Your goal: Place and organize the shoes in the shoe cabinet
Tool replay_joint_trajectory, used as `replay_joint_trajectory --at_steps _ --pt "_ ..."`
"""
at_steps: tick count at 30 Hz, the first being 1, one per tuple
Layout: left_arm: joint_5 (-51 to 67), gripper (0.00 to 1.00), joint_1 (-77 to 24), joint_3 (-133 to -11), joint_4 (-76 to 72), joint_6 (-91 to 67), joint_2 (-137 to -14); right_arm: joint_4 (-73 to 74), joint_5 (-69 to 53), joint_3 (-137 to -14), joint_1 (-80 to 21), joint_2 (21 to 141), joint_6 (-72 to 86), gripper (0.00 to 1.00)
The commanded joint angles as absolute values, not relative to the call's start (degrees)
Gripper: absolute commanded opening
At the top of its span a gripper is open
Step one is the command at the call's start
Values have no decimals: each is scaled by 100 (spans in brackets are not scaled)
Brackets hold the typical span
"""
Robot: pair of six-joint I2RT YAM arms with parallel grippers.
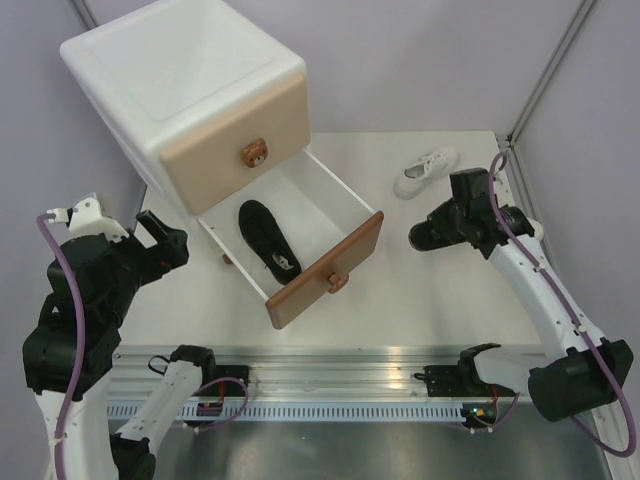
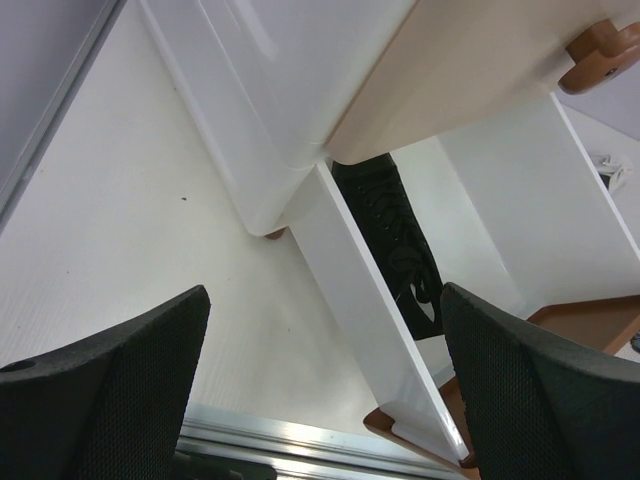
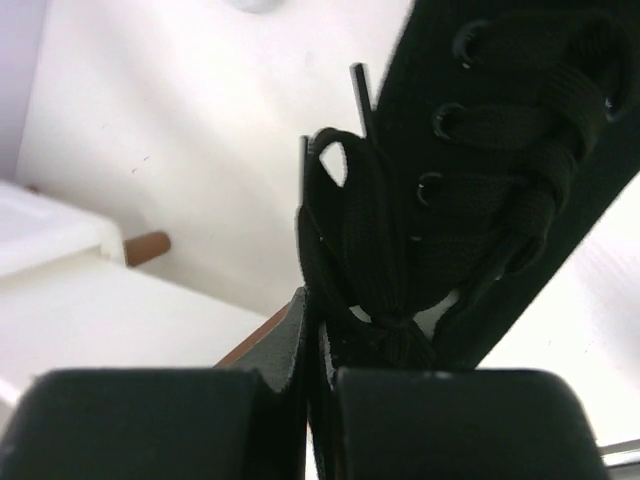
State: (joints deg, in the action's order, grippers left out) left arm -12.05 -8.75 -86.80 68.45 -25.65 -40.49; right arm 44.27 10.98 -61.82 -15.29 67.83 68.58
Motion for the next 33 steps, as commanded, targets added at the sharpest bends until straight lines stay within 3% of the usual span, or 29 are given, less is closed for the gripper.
replay_joint_trajectory --at_steps 1,11,21,33 --pt "-1519 100 -905 -8736 6592 -2470 -4052 4209 1247 -7442 -1556 6688 5016 0" --pt "-1714 100 -905 -8930 6636 -2294 -4254 4043 706 -9658 -2425 7777 2350 0" --pt "-1608 100 -905 -8473 6320 -2154 -4061 4060 212 -11046 -4086 8885 1328 0" --pt "-1749 100 -958 -8402 6047 -2021 -4201 3201 -659 -10162 -4957 8912 1933 0"
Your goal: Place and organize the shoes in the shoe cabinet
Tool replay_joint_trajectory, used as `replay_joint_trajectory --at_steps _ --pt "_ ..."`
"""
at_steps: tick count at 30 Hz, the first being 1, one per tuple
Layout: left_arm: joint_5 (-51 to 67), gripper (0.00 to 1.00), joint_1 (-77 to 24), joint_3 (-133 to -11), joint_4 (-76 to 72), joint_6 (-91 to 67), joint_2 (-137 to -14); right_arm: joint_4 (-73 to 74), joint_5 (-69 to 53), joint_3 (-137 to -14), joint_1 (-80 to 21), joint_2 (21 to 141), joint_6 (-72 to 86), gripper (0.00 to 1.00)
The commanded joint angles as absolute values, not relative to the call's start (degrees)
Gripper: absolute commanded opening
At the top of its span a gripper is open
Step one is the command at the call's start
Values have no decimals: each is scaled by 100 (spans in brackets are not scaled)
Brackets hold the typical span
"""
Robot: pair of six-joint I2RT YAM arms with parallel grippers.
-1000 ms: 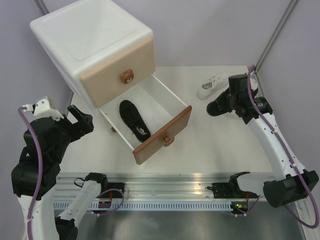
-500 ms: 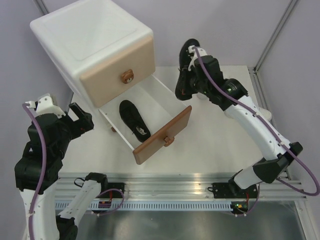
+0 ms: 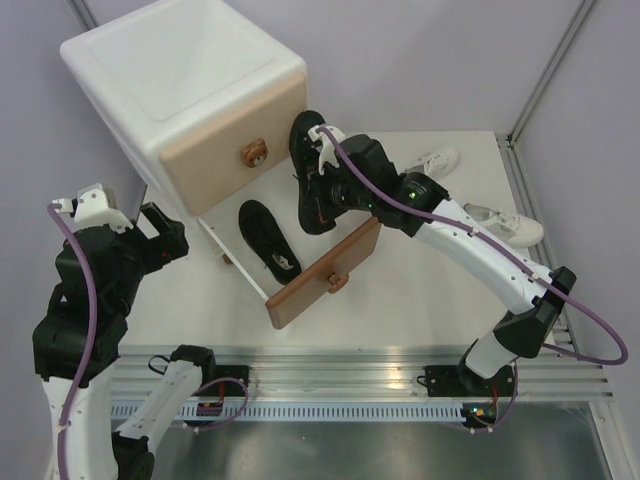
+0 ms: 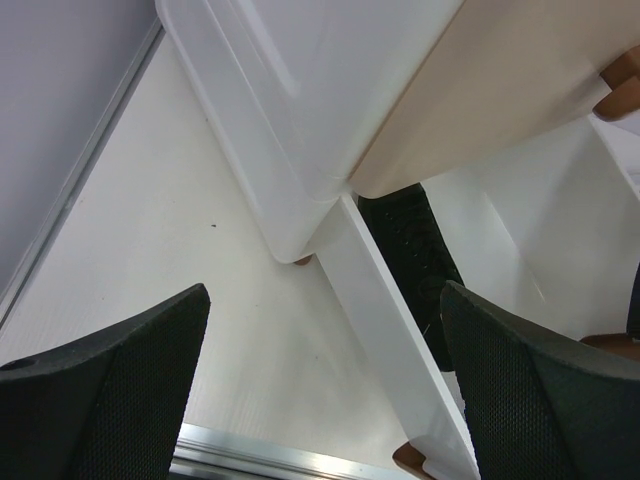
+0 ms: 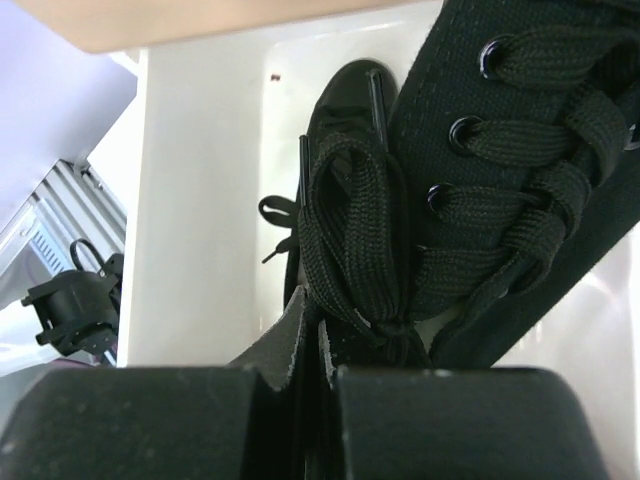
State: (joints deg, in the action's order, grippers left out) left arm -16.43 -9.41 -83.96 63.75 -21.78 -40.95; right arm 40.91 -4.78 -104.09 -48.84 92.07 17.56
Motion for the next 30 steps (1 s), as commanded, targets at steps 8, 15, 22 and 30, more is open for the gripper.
replay_joint_trajectory --at_steps 8,15,22,30 --pt "-1934 100 -958 -8499 5837 -2021 -4333 2566 -659 -9150 -5080 8596 2478 0" --pt "-1978 100 -958 -8438 5722 -2004 -4394 2837 -712 -9289 -5071 8789 2277 0" --pt "-1986 100 -958 -8429 5695 -2013 -4395 3700 -703 -10212 -5071 9729 1565 0" --pt "-1969 100 -958 -8429 5687 -2039 -4421 3973 -975 -10337 -5089 9976 1450 0"
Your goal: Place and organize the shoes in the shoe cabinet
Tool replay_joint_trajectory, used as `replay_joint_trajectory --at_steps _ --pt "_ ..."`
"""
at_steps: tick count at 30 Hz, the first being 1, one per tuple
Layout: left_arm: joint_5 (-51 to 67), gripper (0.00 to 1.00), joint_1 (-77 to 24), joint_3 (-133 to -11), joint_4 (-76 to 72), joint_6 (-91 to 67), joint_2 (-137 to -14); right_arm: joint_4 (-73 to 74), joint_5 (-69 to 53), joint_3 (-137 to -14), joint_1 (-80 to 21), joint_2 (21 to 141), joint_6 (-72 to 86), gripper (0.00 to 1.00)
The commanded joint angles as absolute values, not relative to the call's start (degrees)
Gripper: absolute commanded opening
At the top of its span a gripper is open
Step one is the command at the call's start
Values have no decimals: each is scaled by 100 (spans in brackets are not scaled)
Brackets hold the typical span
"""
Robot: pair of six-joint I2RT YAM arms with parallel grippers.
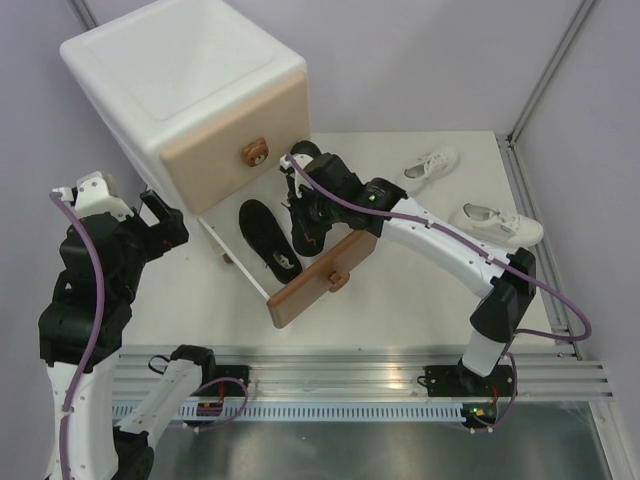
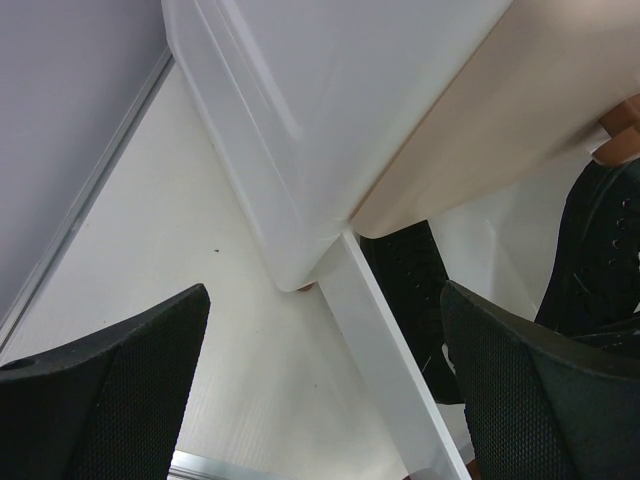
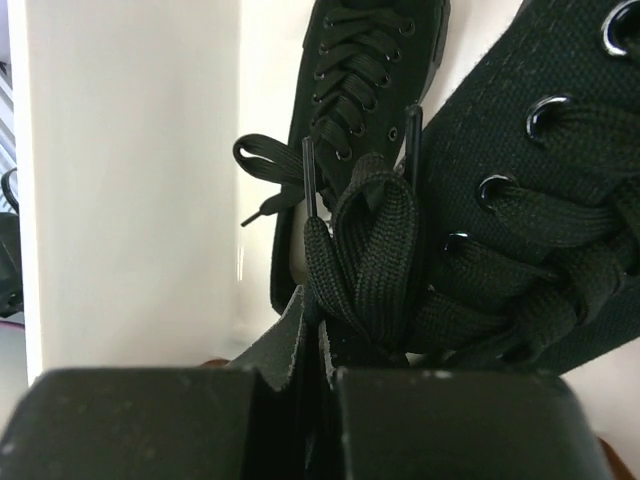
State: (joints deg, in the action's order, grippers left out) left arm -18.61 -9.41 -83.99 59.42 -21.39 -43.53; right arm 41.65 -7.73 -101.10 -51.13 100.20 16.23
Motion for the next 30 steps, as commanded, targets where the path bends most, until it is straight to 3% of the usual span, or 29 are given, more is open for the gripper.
replay_joint_trajectory --at_steps 1,30 --pt "-1969 100 -958 -8429 5678 -2039 -4438 3955 -976 -10301 -5089 9958 1476 0" --pt "-2021 100 -958 -8438 5476 -1863 -4482 3349 -457 -9941 -5792 9642 2803 1"
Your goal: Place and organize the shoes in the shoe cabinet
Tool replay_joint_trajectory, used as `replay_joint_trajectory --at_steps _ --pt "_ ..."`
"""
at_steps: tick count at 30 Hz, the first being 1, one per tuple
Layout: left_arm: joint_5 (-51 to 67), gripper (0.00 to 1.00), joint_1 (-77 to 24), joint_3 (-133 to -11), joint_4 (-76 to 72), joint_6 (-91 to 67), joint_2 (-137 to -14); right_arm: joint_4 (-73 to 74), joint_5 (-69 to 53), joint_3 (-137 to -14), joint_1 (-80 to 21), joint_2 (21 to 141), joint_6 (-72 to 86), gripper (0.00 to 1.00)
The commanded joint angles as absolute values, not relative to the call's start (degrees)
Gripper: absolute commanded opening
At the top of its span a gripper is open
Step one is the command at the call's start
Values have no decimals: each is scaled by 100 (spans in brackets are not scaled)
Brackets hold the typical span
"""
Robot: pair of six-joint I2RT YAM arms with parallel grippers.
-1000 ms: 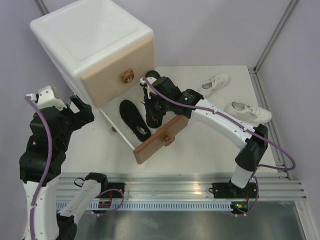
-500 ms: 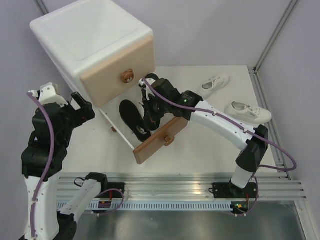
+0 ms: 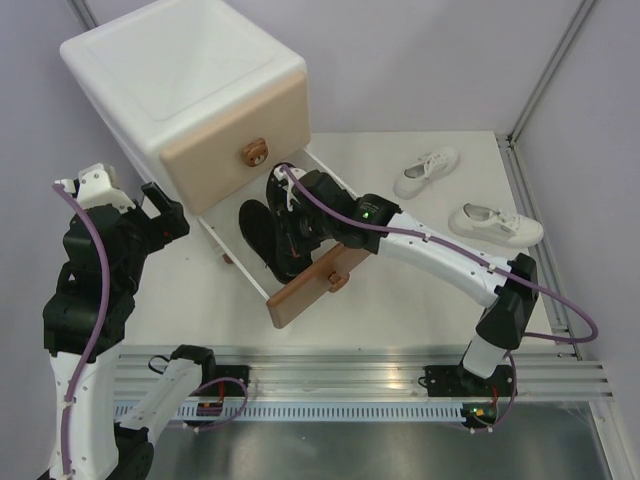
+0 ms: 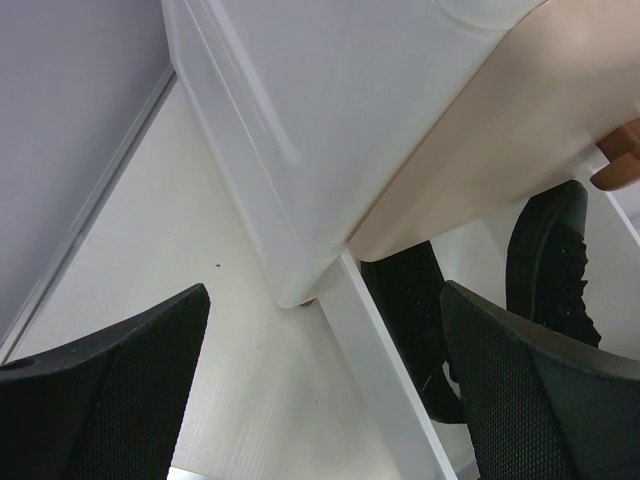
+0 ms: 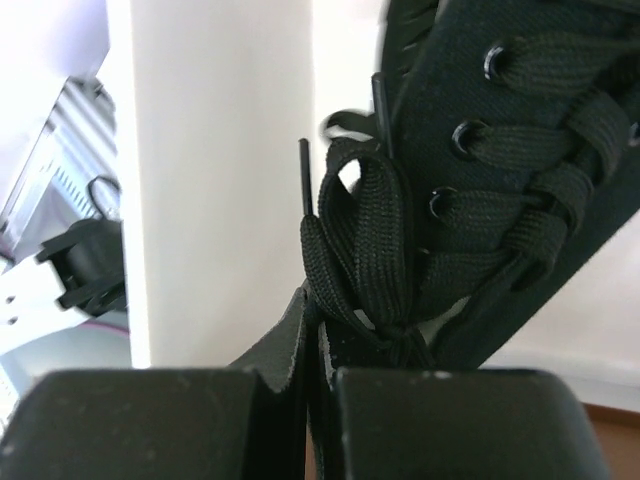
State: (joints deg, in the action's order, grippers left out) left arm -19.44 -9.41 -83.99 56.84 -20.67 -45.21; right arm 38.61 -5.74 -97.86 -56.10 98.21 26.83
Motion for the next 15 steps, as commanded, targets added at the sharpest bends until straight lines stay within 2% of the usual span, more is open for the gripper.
replay_joint_trajectory --at_steps 1,6,9,15 --pt "-2021 100 -958 -8438 5458 -1855 -4474 3279 -474 -9906 -5827 9633 2812 1" --pt "-2013 100 -958 -8411 5458 -1854 -4465 3480 -132 -10142 -5915 9791 2304 0" --pt "-2039 100 -958 -8376 5458 -1837 -4456 4145 183 -10781 -5906 10098 1584 0" --pt "-2065 100 -958 -8323 5458 -1846 -4403 4702 142 -11092 -5889 10520 827 0"
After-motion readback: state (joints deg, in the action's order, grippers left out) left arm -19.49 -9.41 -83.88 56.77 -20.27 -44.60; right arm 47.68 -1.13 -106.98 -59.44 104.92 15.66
